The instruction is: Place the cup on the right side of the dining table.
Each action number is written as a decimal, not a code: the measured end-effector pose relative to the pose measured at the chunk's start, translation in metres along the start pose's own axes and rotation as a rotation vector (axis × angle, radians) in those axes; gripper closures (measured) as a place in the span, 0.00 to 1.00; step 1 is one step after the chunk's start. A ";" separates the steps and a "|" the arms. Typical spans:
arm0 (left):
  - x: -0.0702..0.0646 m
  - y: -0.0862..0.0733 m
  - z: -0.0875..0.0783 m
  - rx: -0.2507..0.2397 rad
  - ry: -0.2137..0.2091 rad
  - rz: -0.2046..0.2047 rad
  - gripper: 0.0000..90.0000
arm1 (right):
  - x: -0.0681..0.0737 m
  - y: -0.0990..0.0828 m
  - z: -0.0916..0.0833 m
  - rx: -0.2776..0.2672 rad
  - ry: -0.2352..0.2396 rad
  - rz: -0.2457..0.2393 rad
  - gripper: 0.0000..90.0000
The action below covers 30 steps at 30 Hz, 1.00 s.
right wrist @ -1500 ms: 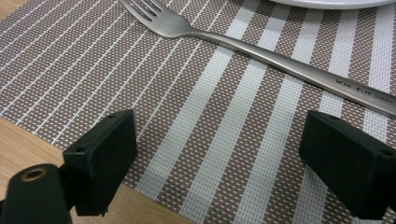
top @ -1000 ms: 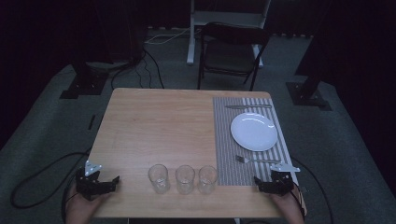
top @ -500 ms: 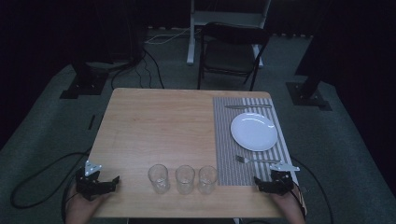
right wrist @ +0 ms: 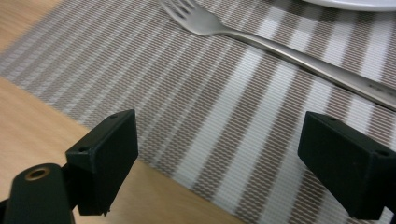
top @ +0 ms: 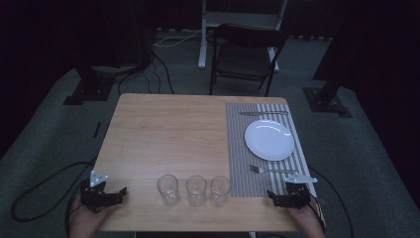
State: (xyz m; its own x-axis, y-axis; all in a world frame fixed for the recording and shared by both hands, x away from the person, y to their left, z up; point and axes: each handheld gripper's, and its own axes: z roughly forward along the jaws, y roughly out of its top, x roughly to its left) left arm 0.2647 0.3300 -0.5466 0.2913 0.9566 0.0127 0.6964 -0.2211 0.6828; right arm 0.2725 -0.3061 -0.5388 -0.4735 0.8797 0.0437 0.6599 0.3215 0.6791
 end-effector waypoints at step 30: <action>0.000 0.000 0.000 0.000 0.000 0.000 0.00 | 0.040 0.043 -0.047 -0.124 0.170 -0.148 0.16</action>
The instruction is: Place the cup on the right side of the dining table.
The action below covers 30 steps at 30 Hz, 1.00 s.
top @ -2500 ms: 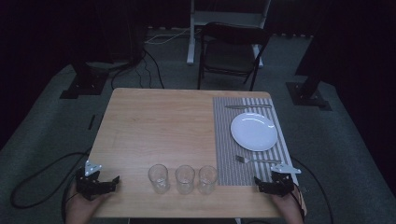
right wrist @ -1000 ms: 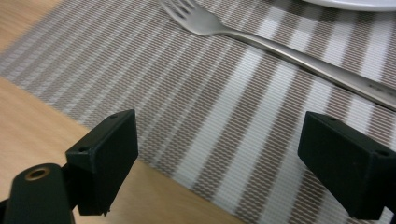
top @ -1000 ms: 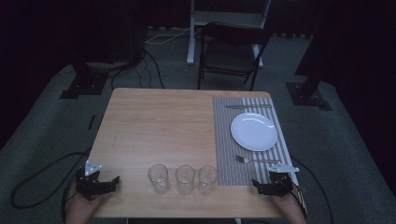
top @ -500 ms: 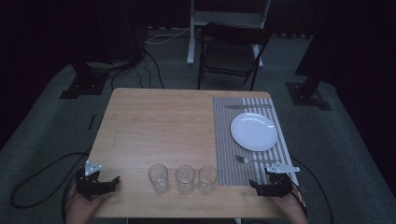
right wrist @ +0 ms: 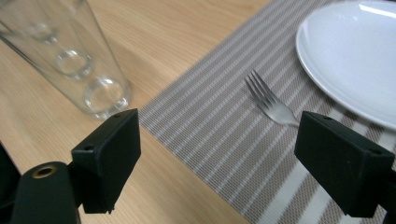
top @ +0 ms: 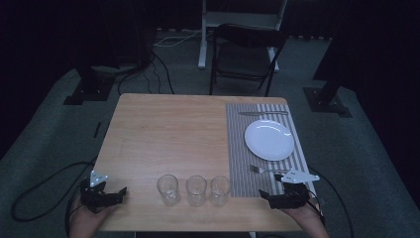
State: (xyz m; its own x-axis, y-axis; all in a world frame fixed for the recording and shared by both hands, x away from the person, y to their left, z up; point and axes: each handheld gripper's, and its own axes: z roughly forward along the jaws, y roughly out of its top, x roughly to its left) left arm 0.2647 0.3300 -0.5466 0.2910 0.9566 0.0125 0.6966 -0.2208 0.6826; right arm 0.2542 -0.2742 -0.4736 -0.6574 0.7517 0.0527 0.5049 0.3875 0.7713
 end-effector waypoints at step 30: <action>0.000 0.000 0.000 -0.001 0.000 0.002 0.00 | 0.046 0.070 0.023 -0.058 0.185 -0.146 0.17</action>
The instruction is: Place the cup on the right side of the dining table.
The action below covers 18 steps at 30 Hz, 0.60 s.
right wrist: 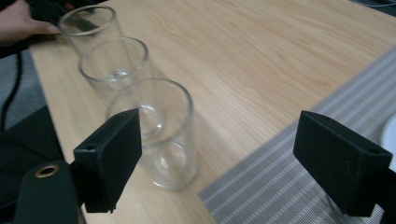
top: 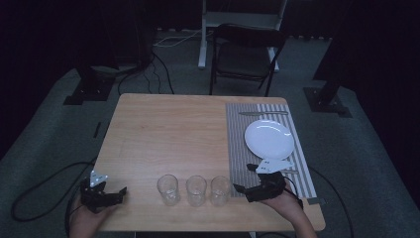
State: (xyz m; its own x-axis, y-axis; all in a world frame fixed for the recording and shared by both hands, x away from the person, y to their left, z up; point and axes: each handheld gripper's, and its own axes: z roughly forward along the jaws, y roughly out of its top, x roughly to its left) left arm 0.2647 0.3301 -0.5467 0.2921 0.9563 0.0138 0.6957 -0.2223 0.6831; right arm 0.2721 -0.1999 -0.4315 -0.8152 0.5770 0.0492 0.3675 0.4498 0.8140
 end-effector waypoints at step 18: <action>0.000 0.000 0.000 0.000 0.000 0.000 0.00 | 0.027 0.027 0.038 0.039 0.104 -0.077 0.17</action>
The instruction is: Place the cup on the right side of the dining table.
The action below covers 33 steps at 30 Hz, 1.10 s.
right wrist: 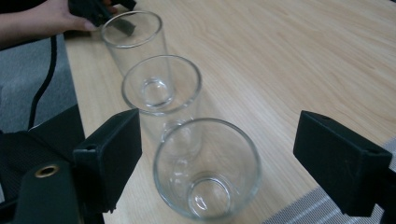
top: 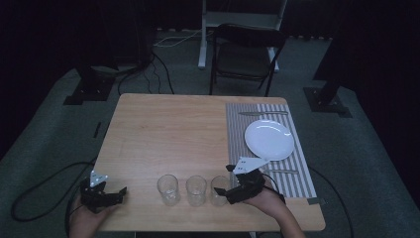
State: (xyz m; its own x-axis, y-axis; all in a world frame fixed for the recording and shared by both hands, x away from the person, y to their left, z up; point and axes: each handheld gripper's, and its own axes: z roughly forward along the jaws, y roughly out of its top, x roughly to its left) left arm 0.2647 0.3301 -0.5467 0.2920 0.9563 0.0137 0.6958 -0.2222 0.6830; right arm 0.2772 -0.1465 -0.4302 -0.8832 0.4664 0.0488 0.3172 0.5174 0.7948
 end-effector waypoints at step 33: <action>0.000 0.000 0.000 0.000 0.000 0.000 0.00 | 0.030 0.034 0.059 0.193 0.070 -0.128 0.21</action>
State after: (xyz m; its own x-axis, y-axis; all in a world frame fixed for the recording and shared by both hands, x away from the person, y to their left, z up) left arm 0.2647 0.3301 -0.5467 0.2920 0.9563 0.0138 0.6957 -0.2223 0.6830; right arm 0.2818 -0.0729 -0.4375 -0.9402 0.3407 0.0028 0.2556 0.6997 0.6672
